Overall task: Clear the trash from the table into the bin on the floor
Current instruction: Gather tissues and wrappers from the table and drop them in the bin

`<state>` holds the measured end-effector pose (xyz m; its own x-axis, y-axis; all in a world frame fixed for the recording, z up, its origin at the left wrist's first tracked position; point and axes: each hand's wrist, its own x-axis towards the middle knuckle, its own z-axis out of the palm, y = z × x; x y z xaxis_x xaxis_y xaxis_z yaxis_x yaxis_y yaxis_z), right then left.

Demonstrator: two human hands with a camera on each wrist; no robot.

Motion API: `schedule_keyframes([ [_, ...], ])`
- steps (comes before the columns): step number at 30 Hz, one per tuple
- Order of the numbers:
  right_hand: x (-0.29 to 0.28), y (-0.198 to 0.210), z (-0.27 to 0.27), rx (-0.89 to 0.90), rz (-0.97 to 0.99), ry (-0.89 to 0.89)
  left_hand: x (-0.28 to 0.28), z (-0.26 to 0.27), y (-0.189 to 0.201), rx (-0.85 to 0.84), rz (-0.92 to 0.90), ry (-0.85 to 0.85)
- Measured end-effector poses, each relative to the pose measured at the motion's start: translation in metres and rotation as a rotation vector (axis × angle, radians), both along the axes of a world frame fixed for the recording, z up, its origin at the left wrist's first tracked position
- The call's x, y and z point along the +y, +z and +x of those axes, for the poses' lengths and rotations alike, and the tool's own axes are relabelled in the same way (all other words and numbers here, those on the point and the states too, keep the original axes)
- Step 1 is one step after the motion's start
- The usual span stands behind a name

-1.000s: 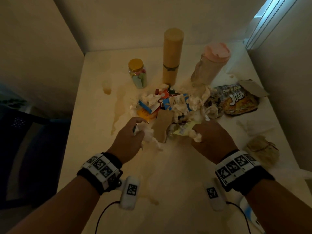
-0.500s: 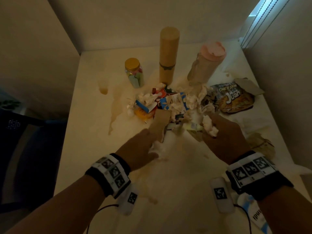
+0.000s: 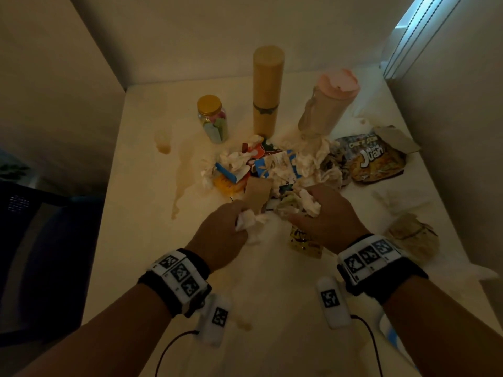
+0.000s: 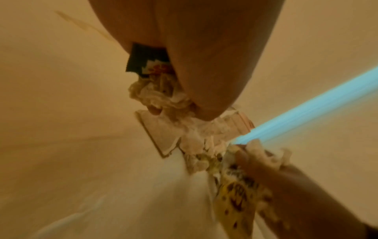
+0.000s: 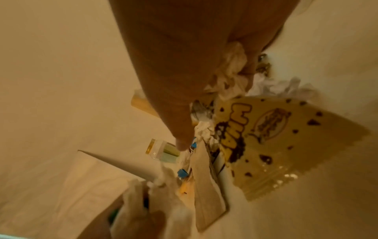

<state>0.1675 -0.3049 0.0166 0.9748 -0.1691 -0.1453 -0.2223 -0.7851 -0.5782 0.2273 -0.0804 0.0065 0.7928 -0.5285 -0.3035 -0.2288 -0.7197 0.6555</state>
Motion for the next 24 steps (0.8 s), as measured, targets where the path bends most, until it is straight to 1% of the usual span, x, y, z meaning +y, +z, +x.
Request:
schedule_keyframes([
  [2, 0.003, -0.002, 0.009, 0.189, -0.055, 0.006, 0.001, 0.007, 0.003, -0.056, -0.034, 0.092],
  [4, 0.007, -0.010, 0.020, 0.311, -0.074, 0.016, -0.004, 0.016, 0.002, -0.107, -0.007, 0.129],
  [6, 0.014, -0.023, 0.028, 0.398, -0.138, 0.062, -0.015, 0.023, -0.002, -0.112, 0.032, 0.142],
  [8, 0.019, -0.038, 0.035, 0.398, -0.195, 0.092, -0.028, 0.024, -0.008, -0.093, 0.086, 0.124],
  [10, 0.021, -0.049, 0.037, 0.356, -0.207, 0.090, -0.040, 0.022, -0.016, -0.094, 0.140, 0.088],
  [13, 0.026, -0.055, 0.035, 0.300, -0.236, 0.133, -0.050, 0.019, -0.027, -0.127, 0.192, 0.043],
  [15, 0.024, -0.061, 0.032, 0.291, -0.207, 0.145, -0.053, 0.019, -0.032, -0.161, 0.199, 0.050],
  [18, 0.008, -0.087, 0.024, 0.195, -0.097, 0.190, -0.053, 0.022, -0.036, -0.166, 0.154, 0.077],
  [19, 0.007, -0.085, 0.020, 0.174, -0.071, 0.183, -0.051, 0.023, -0.035, -0.149, 0.108, 0.099],
  [20, 0.007, -0.073, 0.016, 0.179, -0.052, 0.158, -0.048, 0.024, -0.034, -0.131, 0.060, 0.124],
  [21, 0.012, -0.046, 0.010, 0.166, -0.035, 0.152, -0.045, 0.024, -0.030, -0.110, 0.025, 0.139],
  [22, 0.013, -0.028, 0.003, 0.124, -0.029, 0.147, -0.043, 0.024, -0.027, -0.081, 0.006, 0.139],
  [24, 0.005, 0.001, -0.012, 0.053, 0.030, 0.056, -0.037, 0.022, -0.015, -0.020, -0.030, 0.113],
])
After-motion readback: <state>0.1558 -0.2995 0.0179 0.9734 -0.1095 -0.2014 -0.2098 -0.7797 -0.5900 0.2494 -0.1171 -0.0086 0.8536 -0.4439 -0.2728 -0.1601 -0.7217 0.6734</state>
